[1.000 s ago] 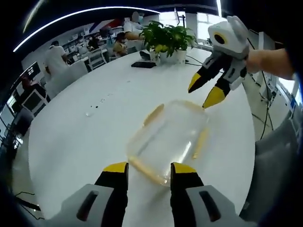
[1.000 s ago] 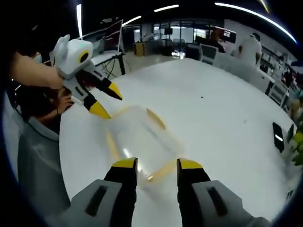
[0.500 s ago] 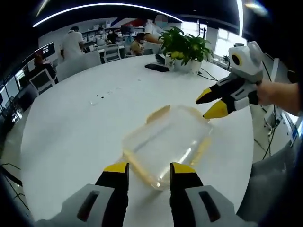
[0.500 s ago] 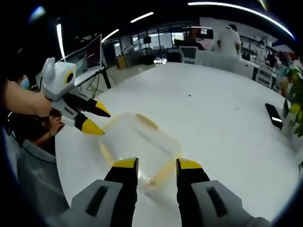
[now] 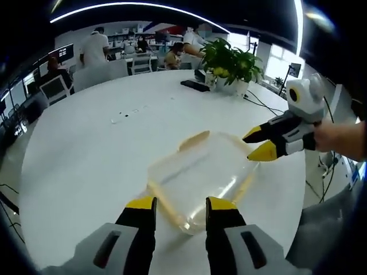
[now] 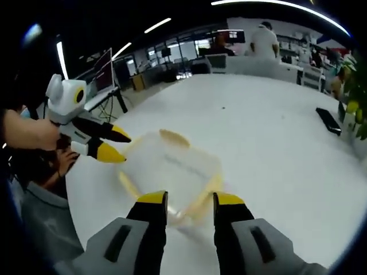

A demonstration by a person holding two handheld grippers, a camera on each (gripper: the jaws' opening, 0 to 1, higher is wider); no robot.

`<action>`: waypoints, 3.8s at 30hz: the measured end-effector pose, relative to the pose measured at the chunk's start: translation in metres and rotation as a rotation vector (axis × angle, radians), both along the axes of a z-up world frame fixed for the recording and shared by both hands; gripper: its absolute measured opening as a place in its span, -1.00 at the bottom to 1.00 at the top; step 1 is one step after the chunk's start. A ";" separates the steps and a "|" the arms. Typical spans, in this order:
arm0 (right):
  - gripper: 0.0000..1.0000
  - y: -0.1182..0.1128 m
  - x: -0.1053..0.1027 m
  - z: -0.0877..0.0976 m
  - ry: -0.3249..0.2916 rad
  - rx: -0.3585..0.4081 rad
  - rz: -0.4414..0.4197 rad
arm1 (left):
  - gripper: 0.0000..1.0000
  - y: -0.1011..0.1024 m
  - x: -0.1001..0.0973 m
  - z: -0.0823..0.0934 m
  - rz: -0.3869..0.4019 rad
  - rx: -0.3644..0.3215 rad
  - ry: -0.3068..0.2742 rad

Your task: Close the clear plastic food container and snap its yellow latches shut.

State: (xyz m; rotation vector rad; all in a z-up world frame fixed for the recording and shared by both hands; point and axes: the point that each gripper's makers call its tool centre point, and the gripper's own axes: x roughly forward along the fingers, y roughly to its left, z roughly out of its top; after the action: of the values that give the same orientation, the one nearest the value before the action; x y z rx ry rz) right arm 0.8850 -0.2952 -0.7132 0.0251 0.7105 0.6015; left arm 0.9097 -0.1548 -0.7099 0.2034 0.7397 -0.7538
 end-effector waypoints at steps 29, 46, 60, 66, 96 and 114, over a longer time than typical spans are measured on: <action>-0.49 -0.002 0.004 -0.003 0.092 0.167 -0.182 | -0.46 0.005 -0.001 -0.012 0.251 -0.208 0.173; -0.54 -0.001 0.003 -0.004 0.131 0.190 -0.233 | -0.53 0.004 -0.003 -0.012 0.285 -0.207 0.216; -0.61 0.001 -0.004 -0.009 0.217 0.269 -0.284 | -0.65 0.001 -0.003 -0.015 0.322 -0.226 0.242; -0.58 0.000 0.001 -0.007 0.212 0.261 -0.260 | -0.61 0.003 -0.004 -0.015 0.301 -0.234 0.242; -0.56 -0.002 0.012 0.011 0.127 0.197 -0.180 | -0.62 0.006 0.001 0.006 0.153 -0.134 0.109; -0.66 0.027 0.019 0.018 0.041 0.116 -0.005 | -0.64 -0.031 0.003 0.015 -0.155 -0.036 -0.003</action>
State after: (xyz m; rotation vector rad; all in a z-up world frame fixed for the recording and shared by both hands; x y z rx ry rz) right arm 0.9043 -0.2679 -0.6952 0.1467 0.7141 0.6384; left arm 0.9132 -0.1853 -0.6946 0.2317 0.7122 -0.9132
